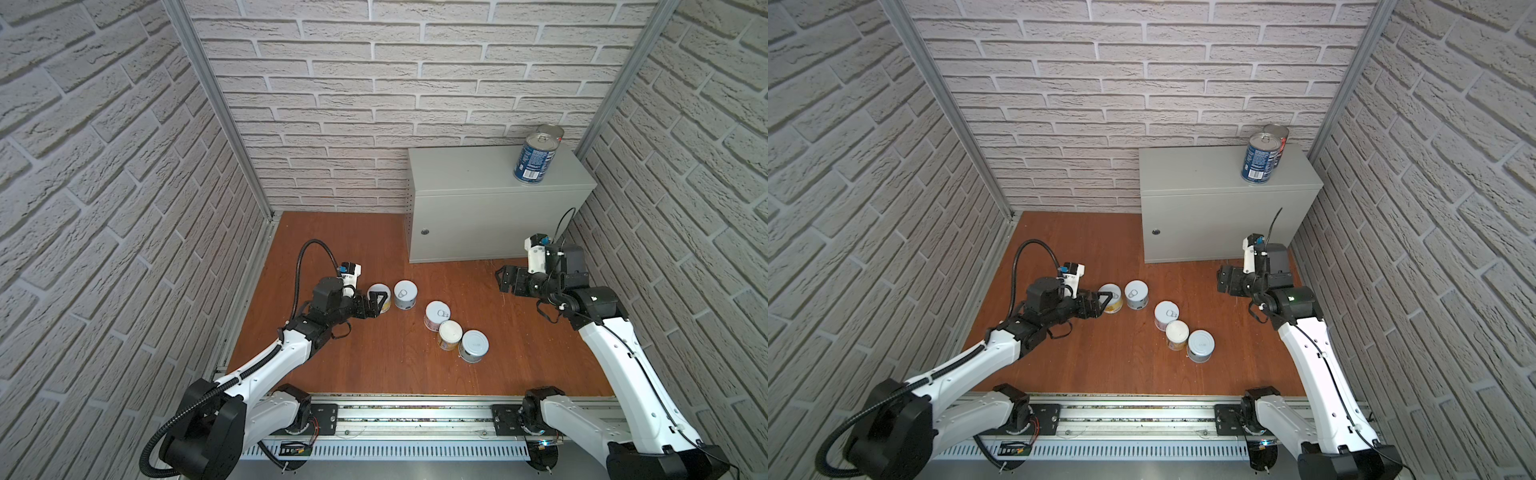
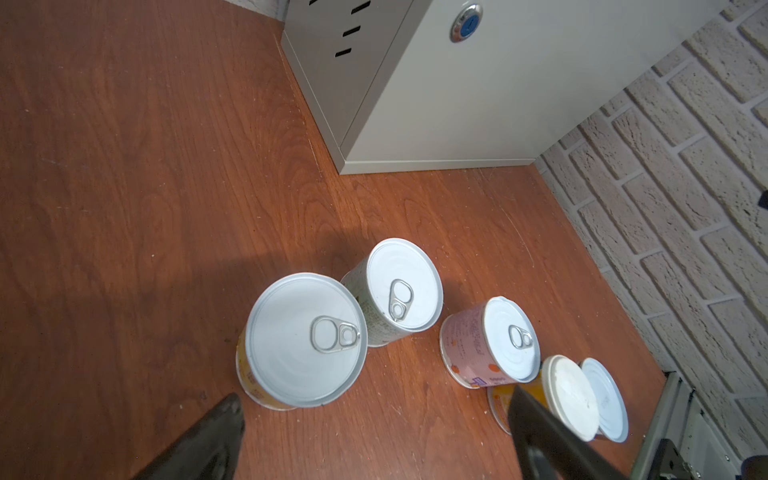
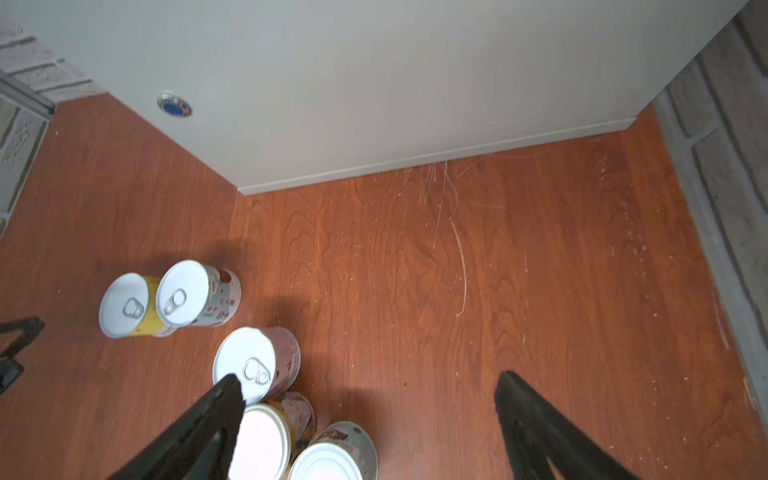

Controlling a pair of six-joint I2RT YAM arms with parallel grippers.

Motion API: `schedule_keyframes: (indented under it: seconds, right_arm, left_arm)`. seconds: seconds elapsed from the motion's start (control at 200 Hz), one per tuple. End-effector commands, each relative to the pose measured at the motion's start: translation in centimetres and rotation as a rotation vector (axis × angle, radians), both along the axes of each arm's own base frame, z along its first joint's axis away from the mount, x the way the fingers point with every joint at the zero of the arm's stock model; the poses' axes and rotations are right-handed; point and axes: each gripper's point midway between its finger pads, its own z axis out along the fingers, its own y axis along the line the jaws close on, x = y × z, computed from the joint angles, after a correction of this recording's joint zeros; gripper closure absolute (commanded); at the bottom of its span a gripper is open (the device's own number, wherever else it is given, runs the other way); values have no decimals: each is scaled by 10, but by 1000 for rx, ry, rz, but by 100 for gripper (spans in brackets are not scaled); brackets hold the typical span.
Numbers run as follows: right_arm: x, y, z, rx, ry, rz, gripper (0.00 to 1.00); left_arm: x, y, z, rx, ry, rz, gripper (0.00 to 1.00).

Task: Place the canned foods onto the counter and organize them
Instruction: 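Move the right gripper down toward the cans on the floor, then lower the right gripper around the light-blue labelled can and close it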

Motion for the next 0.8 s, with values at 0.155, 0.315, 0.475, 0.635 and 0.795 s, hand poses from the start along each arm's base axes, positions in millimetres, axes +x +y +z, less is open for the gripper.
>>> schedule_keyframes:
  seconds: [0.155, 0.315, 0.475, 0.635, 0.795]
  right_arm:
    - [-45, 23, -51, 16, 154, 5, 8]
    - [-65, 34, -84, 16, 258, 16, 11]
    - [-77, 39, -110, -14, 336, 26, 12]
    - [-80, 45, -128, -22, 390, 37, 12]
    - [-83, 54, -146, -29, 443, 48, 14]
  left_arm:
    - [10, -2, 14, -23, -127, 4, 2]
    - [10, -4, 10, -43, -136, 1, 2]
    - [13, -10, 2, -58, -114, -16, 1]
    - [14, -16, -6, -64, -91, -36, 2]
    - [16, -16, -13, -43, -78, -34, 1]
